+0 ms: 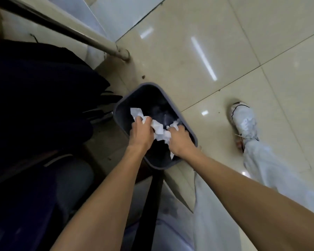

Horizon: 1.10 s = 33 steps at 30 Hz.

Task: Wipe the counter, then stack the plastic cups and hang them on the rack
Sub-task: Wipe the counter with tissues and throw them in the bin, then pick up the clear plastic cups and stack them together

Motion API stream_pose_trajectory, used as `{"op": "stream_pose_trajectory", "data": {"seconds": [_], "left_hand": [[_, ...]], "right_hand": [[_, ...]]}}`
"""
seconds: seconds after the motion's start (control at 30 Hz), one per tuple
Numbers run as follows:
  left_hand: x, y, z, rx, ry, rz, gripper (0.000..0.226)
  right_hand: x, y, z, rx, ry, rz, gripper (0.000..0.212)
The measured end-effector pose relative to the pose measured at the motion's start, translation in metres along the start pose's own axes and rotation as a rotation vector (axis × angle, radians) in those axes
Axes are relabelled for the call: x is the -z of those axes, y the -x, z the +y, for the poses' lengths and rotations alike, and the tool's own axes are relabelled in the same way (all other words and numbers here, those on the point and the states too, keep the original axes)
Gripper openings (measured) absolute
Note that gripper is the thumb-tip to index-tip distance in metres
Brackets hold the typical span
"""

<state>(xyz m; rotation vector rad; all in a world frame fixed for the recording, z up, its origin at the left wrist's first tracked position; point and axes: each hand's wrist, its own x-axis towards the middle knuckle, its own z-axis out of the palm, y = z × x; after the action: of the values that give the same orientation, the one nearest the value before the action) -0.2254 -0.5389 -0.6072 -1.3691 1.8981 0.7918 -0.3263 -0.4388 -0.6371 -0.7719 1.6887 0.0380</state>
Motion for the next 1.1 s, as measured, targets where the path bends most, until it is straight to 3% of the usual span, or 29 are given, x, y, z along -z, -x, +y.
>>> {"op": "stream_pose_trajectory", "data": {"seconds": [0.1, 0.2, 0.33, 0.4, 0.63, 0.8, 0.97, 1.1], "left_hand": [[-0.009, -0.01, -0.005, -0.041, -0.117, -0.128, 0.049], [0.001, 0.003, 0.0, -0.042, -0.062, -0.194, 0.053], [0.048, 0.055, 0.025, -0.002, 0.033, -0.167, 0.035], [0.081, 0.093, 0.042, 0.059, 0.122, -0.158, 0.037], [0.188, 0.251, 0.1, 0.048, 0.224, 0.029, 0.03], [0.245, 0.382, 0.134, 0.098, 0.417, 0.217, 0.034], [0.252, 0.503, 0.155, 0.239, 0.631, 0.32, 0.036], [0.218, 0.603, 0.159, 0.443, 0.847, 0.46, 0.035]], "right_hand": [[0.003, -0.004, 0.008, 0.001, -0.034, -0.018, 0.064], [0.017, 0.017, 0.002, 0.016, 0.0, -0.069, 0.062], [0.065, 0.085, -0.016, 0.116, -0.064, -0.039, 0.033], [0.101, 0.133, -0.02, 0.156, -0.072, 0.038, 0.028], [0.243, 0.293, -0.01, 0.178, 0.005, 0.293, 0.022], [0.342, 0.385, -0.022, 0.233, 0.015, 0.377, 0.024], [0.41, 0.456, -0.051, 0.346, 0.057, 0.384, 0.023], [0.424, 0.5, -0.083, 0.521, 0.205, 0.291, 0.023]]}}
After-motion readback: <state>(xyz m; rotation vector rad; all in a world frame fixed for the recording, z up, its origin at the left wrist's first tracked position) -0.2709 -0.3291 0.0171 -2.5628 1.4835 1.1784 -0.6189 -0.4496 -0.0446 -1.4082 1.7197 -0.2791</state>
